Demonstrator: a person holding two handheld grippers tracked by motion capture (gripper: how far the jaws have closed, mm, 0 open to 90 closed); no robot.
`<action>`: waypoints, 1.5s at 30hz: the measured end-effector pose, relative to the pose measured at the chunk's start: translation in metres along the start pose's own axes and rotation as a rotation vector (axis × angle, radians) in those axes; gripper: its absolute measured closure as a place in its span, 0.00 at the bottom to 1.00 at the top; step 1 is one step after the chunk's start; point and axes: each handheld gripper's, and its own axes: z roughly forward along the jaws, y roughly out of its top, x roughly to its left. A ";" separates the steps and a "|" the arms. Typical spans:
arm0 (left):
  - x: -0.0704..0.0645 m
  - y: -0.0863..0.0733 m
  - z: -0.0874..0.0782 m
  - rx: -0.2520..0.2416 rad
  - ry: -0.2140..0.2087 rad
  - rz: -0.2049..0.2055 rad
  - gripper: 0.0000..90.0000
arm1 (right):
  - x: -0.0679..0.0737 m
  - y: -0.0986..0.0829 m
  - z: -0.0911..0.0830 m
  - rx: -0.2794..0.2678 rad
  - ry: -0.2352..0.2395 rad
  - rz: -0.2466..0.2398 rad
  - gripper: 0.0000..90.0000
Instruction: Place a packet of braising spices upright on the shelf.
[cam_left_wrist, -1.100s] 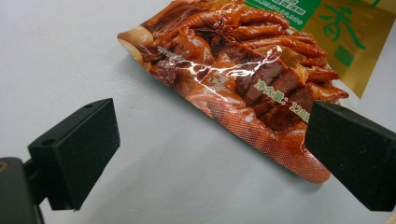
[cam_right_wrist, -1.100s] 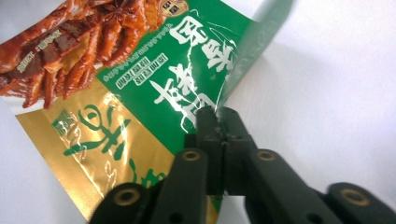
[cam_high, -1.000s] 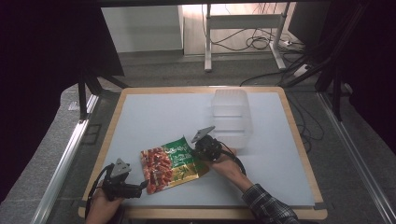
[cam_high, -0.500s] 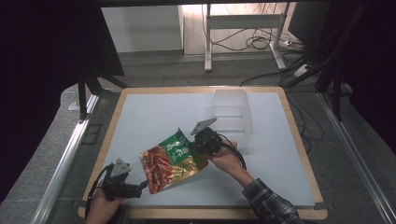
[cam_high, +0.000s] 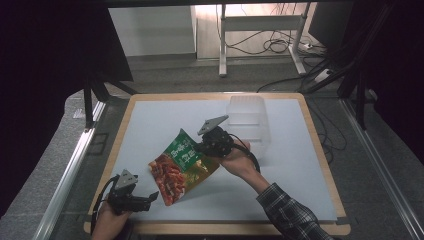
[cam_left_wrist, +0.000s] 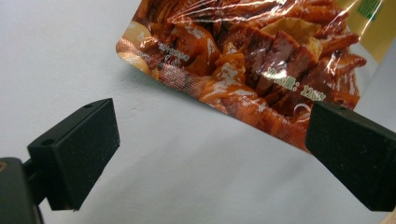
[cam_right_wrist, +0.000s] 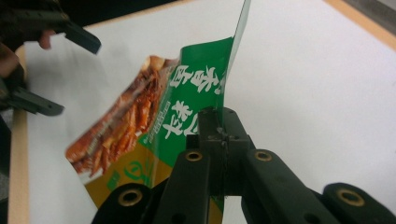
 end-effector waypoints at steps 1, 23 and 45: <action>0.001 0.000 0.000 -0.003 0.000 -0.006 0.03 | 0.000 0.003 -0.001 -0.001 0.001 -0.003 0.99; 0.002 -0.002 -0.006 -0.047 0.032 -0.043 0.00 | 0.005 0.046 -0.018 -0.037 0.054 -0.030 0.99; 0.003 -0.002 -0.006 -0.074 0.006 -0.075 0.00 | -0.021 0.077 -0.040 -0.058 -0.026 -0.046 0.99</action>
